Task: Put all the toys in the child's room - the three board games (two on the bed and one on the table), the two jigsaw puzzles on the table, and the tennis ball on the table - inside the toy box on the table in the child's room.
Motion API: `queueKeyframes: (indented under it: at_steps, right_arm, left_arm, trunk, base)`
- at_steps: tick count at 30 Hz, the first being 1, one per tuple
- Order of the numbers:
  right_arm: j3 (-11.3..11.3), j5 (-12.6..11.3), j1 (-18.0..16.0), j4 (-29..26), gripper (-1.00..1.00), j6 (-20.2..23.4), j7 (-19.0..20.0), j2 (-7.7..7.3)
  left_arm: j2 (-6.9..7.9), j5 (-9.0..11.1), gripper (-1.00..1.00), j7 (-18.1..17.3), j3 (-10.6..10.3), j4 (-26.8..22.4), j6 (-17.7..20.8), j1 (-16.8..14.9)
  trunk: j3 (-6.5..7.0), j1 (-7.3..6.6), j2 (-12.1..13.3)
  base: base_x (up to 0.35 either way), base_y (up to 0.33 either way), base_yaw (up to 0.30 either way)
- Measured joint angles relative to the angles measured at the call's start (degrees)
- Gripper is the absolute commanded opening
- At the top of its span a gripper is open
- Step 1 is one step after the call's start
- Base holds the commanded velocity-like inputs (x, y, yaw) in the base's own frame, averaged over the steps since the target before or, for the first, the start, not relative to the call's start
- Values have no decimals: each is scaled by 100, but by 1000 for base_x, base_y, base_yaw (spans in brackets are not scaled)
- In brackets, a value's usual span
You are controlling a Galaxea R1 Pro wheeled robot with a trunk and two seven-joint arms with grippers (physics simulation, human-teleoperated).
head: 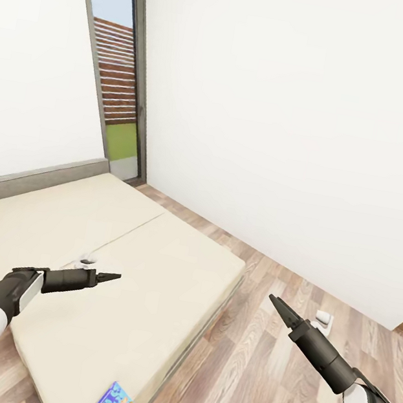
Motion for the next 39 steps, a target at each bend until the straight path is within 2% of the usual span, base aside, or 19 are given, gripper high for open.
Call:
queueKeyframes:
  at_steps: [13,39]
  right_arm:
    - [1,2,-1,-3,100,1,3,1]
    - [1,2,-1,-3,100,0,-6,1]
  left_arm:
    - [-35,6,100,183,-2,-1,1,1]
    - [-69,6,100,222,-2,-2,1,2]
  trunk:
    - [4,0,0]
    - [95,0,0]
  base:
    - [0,-258,42]
    - [0,-294,256]
